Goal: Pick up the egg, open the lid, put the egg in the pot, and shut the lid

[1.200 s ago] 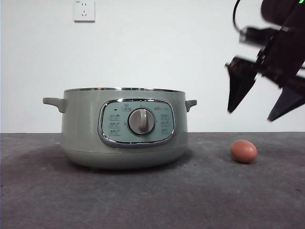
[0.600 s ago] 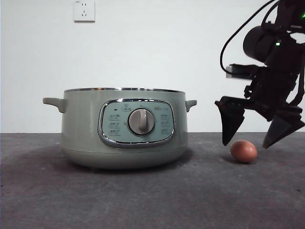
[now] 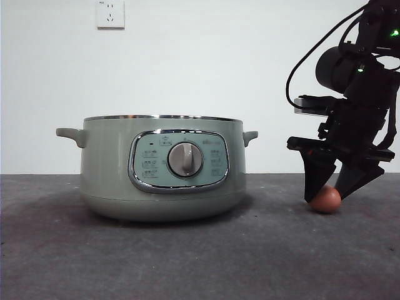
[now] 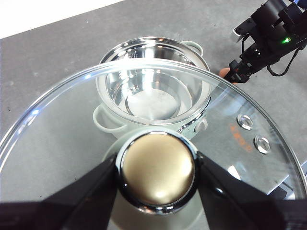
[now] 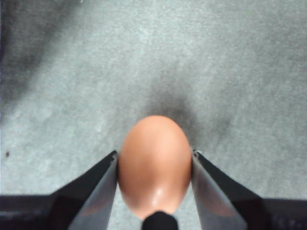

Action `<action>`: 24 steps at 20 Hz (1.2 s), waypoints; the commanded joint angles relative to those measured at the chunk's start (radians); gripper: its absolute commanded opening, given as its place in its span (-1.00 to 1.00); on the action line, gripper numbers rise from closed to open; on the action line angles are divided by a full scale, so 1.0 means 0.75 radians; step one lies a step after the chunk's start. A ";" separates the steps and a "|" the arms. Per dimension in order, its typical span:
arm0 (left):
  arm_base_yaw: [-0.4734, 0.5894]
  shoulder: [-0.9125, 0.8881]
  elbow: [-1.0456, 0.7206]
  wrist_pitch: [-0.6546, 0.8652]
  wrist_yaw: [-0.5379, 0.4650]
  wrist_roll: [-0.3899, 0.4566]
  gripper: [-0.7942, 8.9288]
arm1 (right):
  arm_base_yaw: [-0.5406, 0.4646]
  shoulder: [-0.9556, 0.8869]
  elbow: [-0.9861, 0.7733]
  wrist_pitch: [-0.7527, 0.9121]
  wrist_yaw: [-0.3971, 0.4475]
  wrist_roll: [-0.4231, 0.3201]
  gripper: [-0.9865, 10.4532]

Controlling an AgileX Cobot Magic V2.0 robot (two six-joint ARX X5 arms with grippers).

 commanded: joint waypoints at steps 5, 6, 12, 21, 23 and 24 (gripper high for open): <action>0.002 -0.017 0.008 0.048 0.006 0.011 -0.85 | 0.002 -0.069 0.013 -0.041 -0.009 0.017 -0.85; 0.002 -0.017 0.008 0.044 0.006 0.015 -0.85 | 0.002 -0.115 0.021 -0.044 -0.010 0.027 -0.85; 0.002 -0.017 0.008 0.045 0.007 0.021 -0.85 | 0.107 -0.302 0.283 -0.103 -0.090 0.051 -0.85; 0.002 -0.017 0.008 0.040 0.013 0.027 -0.85 | 0.466 0.039 0.818 -0.105 -0.088 0.050 -0.85; 0.002 -0.017 0.008 0.040 0.015 0.026 -0.85 | 0.515 0.171 0.924 -0.127 -0.087 0.048 -0.85; 0.002 -0.017 0.008 0.038 0.016 0.026 -0.85 | 0.536 0.238 0.973 -0.146 -0.087 0.045 -0.85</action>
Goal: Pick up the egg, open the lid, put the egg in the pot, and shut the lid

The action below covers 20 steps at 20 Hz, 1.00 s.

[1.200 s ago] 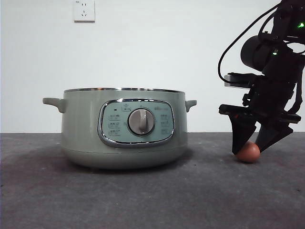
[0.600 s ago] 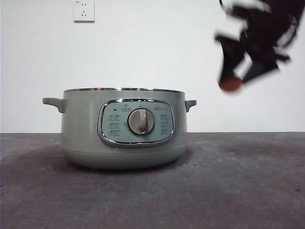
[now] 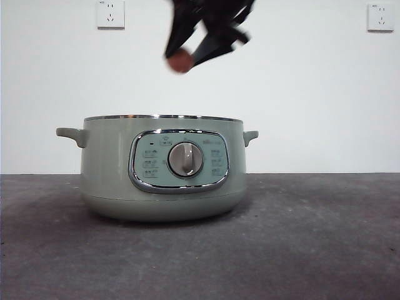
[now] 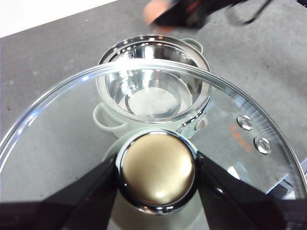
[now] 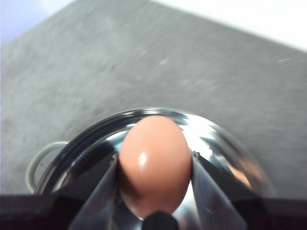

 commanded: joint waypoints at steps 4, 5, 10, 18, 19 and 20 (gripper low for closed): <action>0.002 -0.016 0.008 0.039 0.015 0.011 -0.85 | 0.065 0.306 0.203 -0.123 0.039 -0.038 -0.85; 0.002 -0.016 0.008 0.040 0.015 0.011 -0.85 | 0.065 0.342 0.219 -0.140 0.042 -0.042 -0.85; 0.002 -0.016 0.008 0.040 0.015 0.011 -0.85 | 0.065 0.444 0.223 -0.226 0.091 -0.082 -0.85; 0.002 -0.016 0.008 0.040 0.015 0.012 -0.85 | 0.065 0.475 0.223 -0.320 0.115 -0.110 -0.80; 0.002 -0.014 0.008 0.041 0.015 0.012 -0.85 | 0.065 0.475 0.223 -0.320 0.112 -0.109 -0.58; 0.002 -0.011 0.008 0.041 0.015 0.012 -0.85 | 0.065 0.472 0.224 -0.320 0.110 -0.104 -0.29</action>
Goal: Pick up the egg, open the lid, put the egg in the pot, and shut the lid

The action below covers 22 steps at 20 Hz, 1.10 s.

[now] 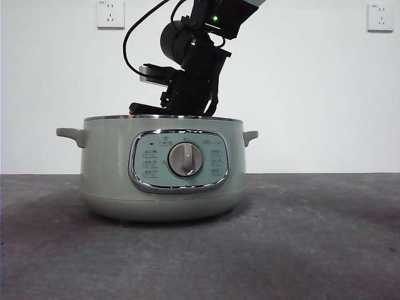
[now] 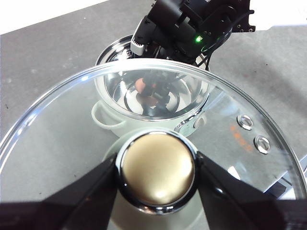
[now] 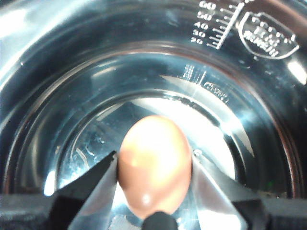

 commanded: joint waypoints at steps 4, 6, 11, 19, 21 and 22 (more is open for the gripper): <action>0.002 -0.003 0.008 0.052 0.009 0.017 -0.85 | 0.003 -0.047 0.048 -0.030 -0.004 0.008 0.02; 0.002 0.000 0.008 0.060 0.009 0.031 -0.85 | 0.003 -0.142 0.075 -0.086 -0.003 0.017 0.01; 0.002 0.046 0.008 0.154 0.011 0.049 -0.85 | -0.010 -0.535 0.074 -0.257 0.085 0.024 0.00; -0.006 0.341 0.008 0.462 0.151 0.101 -0.85 | -0.054 -0.943 0.056 -0.611 0.116 -0.010 -0.01; -0.023 0.426 0.008 0.525 0.151 0.117 -0.85 | -0.054 -1.038 0.009 -0.641 0.116 -0.009 -0.01; -0.032 0.476 0.008 0.568 0.150 0.122 -0.85 | -0.053 -1.101 -0.035 -0.641 0.116 -0.008 -0.01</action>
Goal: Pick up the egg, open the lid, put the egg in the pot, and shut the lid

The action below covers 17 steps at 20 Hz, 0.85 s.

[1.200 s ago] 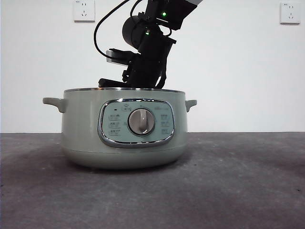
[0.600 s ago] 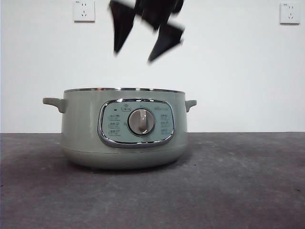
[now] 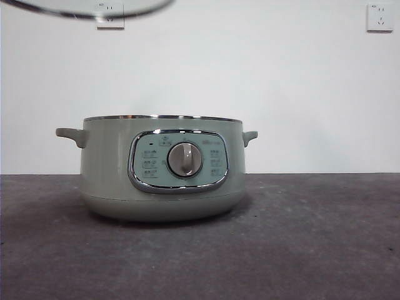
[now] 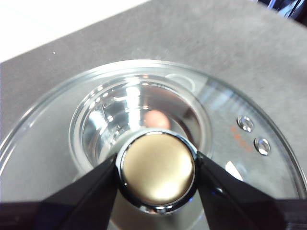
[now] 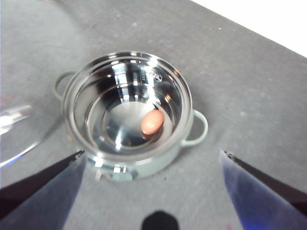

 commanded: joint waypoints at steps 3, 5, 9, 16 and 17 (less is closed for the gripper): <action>-0.019 0.169 0.008 0.219 0.017 0.054 -0.85 | 0.001 -0.246 -0.226 0.002 0.001 0.026 -0.01; -0.026 0.256 0.008 0.288 0.018 0.057 -0.85 | 0.002 -0.383 -0.389 0.016 0.002 0.066 -0.01; -0.037 0.413 0.008 0.399 0.018 0.063 -0.85 | 0.002 -0.647 -0.728 0.092 0.047 0.150 -0.01; -0.071 0.603 0.008 0.549 0.018 0.062 -0.85 | 0.002 -0.883 -1.066 0.121 0.112 0.271 -0.01; -0.075 0.626 0.008 0.567 0.017 0.062 -0.85 | 0.002 -0.897 -1.088 0.122 0.115 0.283 -0.01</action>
